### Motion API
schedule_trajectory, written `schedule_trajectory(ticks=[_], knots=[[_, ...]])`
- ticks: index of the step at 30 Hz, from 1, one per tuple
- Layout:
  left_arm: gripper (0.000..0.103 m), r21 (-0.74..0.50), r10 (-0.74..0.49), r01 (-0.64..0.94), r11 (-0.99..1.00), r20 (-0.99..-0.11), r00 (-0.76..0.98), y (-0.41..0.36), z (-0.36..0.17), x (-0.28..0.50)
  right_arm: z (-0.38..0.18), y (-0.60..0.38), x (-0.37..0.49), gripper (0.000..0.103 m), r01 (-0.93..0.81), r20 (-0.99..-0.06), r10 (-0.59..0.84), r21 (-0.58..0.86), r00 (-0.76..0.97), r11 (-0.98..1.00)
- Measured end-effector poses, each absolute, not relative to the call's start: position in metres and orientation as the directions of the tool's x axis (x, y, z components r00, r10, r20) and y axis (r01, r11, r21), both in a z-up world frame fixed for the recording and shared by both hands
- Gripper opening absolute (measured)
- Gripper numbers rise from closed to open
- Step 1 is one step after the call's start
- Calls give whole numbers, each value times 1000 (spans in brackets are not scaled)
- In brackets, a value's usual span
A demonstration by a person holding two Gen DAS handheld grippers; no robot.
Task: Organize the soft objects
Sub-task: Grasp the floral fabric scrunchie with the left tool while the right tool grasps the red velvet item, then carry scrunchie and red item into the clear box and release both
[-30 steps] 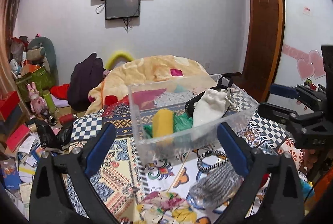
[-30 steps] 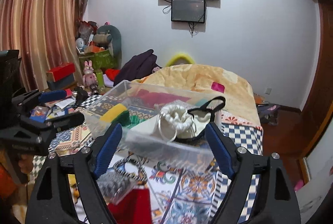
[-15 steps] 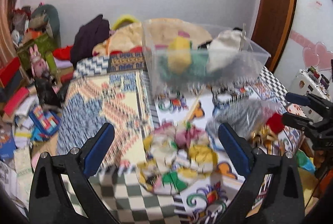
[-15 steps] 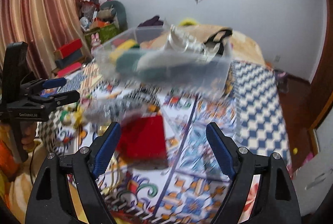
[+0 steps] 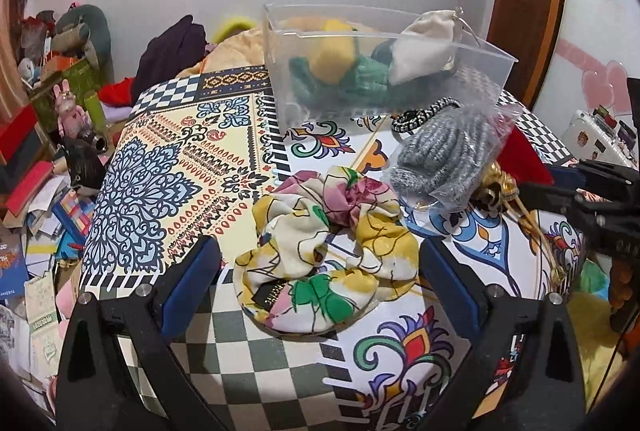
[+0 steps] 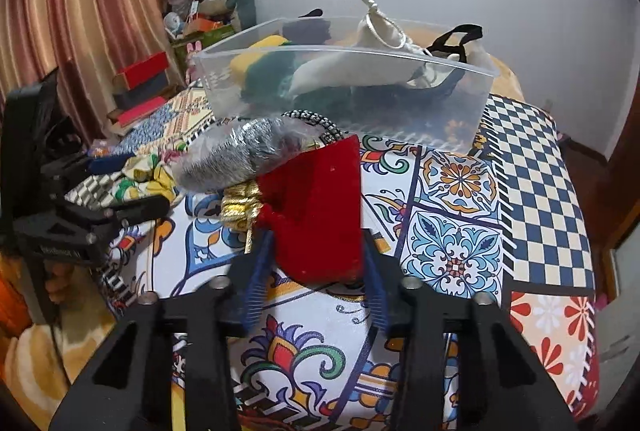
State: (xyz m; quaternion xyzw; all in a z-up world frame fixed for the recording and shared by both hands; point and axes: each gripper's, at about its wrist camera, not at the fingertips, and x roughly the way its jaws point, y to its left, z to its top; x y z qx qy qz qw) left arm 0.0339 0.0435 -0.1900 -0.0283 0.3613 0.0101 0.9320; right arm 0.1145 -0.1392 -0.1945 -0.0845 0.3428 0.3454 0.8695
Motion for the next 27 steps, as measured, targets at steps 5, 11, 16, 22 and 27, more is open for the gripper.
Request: schedule_trajectory(ticks=[5,11,16,22,27], knots=[[70,-46,-1,-39,998,-656,755,43,-188,32,-191,-148,116,10,-630,-636,535,98,556,771],[23,-64,-27,-19,998,-643,765,45,-185,31,-179,-164,114,7,-597,-593,537,116,600,794],[17,-50,-6,-32,998,-612,791,47,-177,28,-161,-179,110,5,-573,-537,538,119,649,811],[17,-67,-6,-39,997,-560,828,51,-154,22,-141,-190,109,5,-550,-480,531,116,699,827],[17,-71,-12,-30,997,-519,855,53,-132,24,-127,-193,110,4,-539,-445,523,101,727,836]])
